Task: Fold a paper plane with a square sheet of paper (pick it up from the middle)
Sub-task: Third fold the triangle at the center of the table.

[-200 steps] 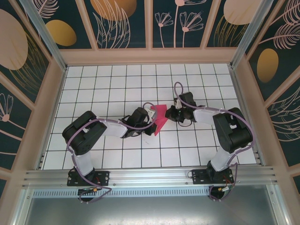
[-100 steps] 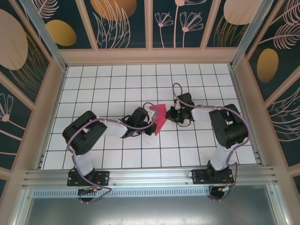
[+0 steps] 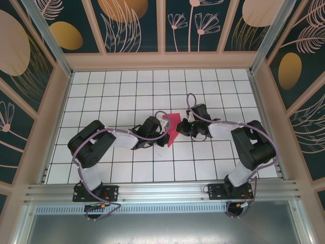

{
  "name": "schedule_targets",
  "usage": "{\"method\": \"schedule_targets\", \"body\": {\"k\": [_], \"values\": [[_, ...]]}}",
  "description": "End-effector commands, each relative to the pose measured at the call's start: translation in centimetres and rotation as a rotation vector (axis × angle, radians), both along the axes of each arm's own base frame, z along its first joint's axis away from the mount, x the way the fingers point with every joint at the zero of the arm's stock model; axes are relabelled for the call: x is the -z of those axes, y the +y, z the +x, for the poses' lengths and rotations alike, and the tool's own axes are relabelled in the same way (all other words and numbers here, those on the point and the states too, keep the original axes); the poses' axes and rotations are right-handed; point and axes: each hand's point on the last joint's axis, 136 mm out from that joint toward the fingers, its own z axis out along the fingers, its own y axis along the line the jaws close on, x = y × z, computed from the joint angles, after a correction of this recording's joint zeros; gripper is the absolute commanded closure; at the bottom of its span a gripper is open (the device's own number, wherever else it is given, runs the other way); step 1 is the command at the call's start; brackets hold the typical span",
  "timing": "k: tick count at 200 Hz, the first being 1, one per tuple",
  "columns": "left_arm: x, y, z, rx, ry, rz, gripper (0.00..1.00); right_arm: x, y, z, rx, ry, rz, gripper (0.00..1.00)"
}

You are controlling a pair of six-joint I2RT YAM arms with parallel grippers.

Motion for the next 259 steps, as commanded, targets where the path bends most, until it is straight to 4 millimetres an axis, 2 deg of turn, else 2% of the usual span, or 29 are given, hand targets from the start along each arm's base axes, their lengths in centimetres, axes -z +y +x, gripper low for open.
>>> {"method": "schedule_targets", "body": {"k": [1, 42, 58, 71, 108, 123, 158, 215, 236, 259], "values": [[4.4, 2.5, -2.2, -0.005, 0.126, 0.139, 0.99, 0.9, 0.5, -0.2, 0.003, 0.021, 0.017, 0.89], [4.5, 2.4, -2.2, -0.002, 0.131, 0.142, 0.99, 3.9, -1.1, -0.7, 0.024, 0.085, -0.11, 0.9], [4.5, 2.3, -2.1, -0.001, 0.131, 0.141, 0.99, 4.5, -1.3, -1.0, 0.014, 0.099, -0.127, 0.9], [4.6, 2.3, -2.2, 0.0, 0.133, 0.142, 0.99, 4.0, -1.1, -1.0, 0.009, 0.091, -0.12, 0.9], [4.6, 2.5, -2.3, -0.001, 0.133, 0.146, 0.99, -0.1, 0.4, -0.4, -0.017, 0.0, -0.026, 0.89], [4.6, 2.5, -2.2, -0.003, 0.134, 0.145, 0.99, -1.1, 0.9, -0.8, -0.022, -0.013, 0.016, 0.89], [4.5, 2.4, -2.2, -0.003, 0.134, 0.145, 0.99, -0.3, 1.5, -1.9, -0.028, 0.016, 0.035, 0.89], [4.6, 2.5, -2.3, -0.004, 0.137, 0.148, 1.0, 3.6, 0.3, -2.6, 0.007, 0.084, -0.068, 0.9], [4.7, 2.5, -2.3, -0.005, 0.14, 0.146, 1.0, 3.0, 0.5, -2.6, -0.003, 0.074, -0.055, 0.9], [4.7, 2.5, -2.3, -0.004, 0.14, 0.146, 0.99, 1.0, 1.4, -2.7, -0.017, 0.028, -0.003, 0.89]]}}
